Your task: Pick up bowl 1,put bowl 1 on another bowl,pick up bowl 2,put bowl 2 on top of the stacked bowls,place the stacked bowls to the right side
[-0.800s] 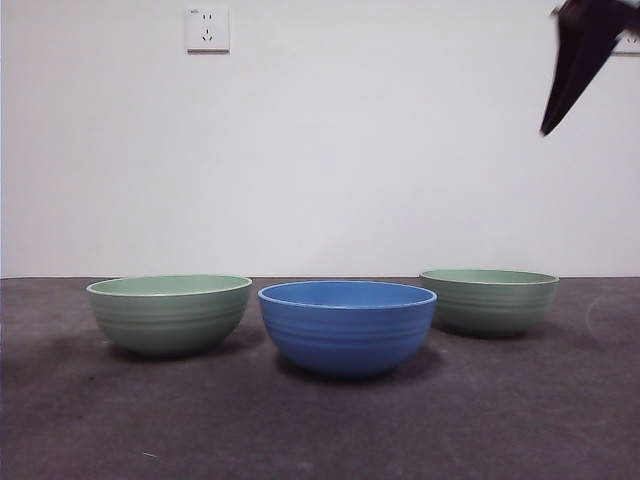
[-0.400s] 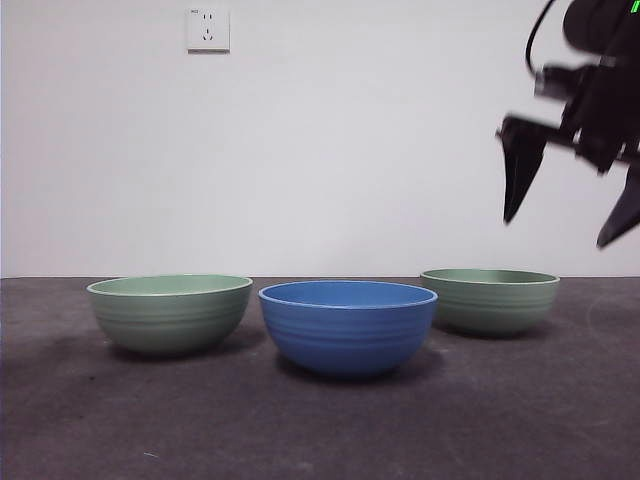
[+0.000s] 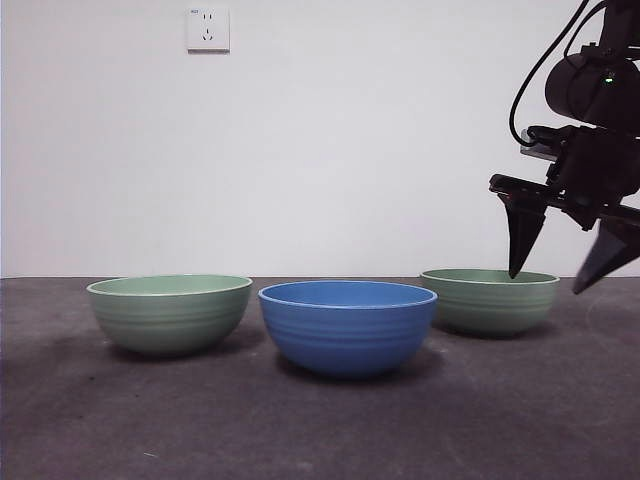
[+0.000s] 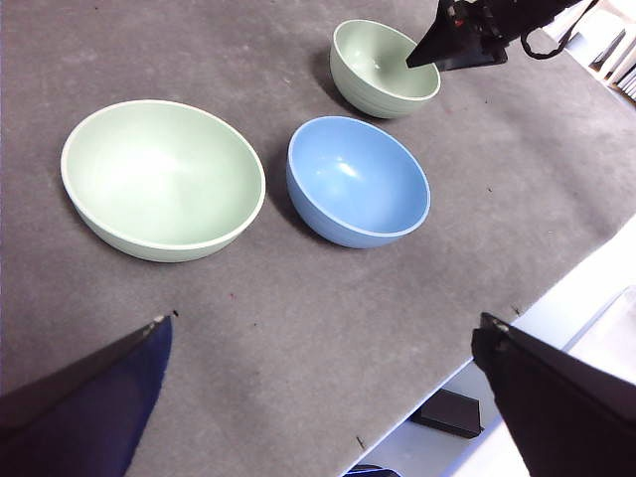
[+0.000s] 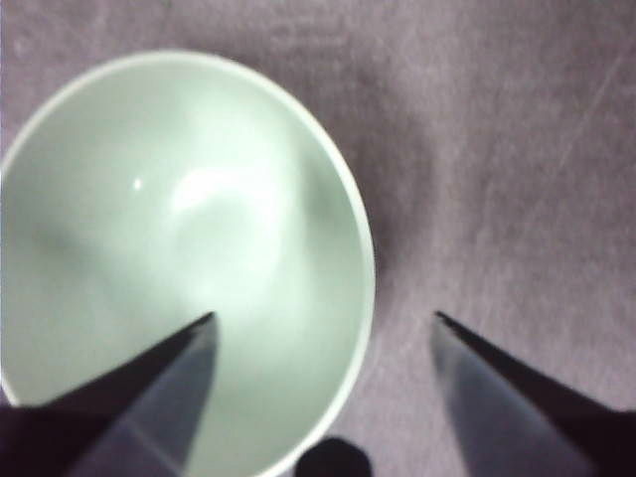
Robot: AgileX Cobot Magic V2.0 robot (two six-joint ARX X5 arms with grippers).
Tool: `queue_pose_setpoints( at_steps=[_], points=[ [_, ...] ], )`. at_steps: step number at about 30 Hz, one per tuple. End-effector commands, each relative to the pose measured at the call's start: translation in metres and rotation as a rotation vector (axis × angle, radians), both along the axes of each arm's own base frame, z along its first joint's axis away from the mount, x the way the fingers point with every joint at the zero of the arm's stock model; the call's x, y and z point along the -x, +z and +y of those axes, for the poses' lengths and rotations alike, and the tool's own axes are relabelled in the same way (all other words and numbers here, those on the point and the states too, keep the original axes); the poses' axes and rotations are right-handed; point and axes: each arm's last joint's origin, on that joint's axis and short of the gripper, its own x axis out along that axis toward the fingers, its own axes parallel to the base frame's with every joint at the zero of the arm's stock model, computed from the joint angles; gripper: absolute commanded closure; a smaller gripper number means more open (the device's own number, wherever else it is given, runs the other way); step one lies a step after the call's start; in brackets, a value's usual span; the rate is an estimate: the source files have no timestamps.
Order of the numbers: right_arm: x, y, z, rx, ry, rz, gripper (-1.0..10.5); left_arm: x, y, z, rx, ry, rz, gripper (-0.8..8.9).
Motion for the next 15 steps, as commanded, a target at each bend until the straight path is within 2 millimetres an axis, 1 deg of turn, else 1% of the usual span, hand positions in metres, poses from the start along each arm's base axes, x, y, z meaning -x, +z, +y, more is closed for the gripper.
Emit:
queue_pose_setpoints(
  at_steps=[1, 4, 11, 12, 14, 15],
  points=[
    [-0.002, -0.002, 0.001, 0.0, -0.004, -0.005, 8.2, 0.0, 0.001, 0.0, 0.003, 0.005, 0.003, 1.18],
    [-0.002, -0.004, 0.001, 0.003, -0.006, 0.0, 8.2, 0.0, 0.001, 0.0, 0.003, 0.005, 0.005, 1.18],
    [-0.005, -0.015, 0.001, 0.012, -0.017, 0.031, 8.3, 0.0, 0.001, 0.0, 0.003, 0.005, 0.005, 1.18],
    [-0.005, -0.016, 0.001, 0.025, -0.022, 0.031, 8.6, 0.0, 0.001, 0.0, 0.003, 0.005, 0.005, 1.18],
    [-0.006, -0.016, 0.001, 0.026, -0.023, 0.028, 9.7, 0.0, 0.001, 0.0, 0.003, 0.005, 0.005, 1.18],
    [-0.006, -0.016, 0.001, 0.025, -0.023, 0.025, 9.6, 0.0, 0.001, 0.0, 0.003, 0.005, 0.005, 1.18]
  ],
)
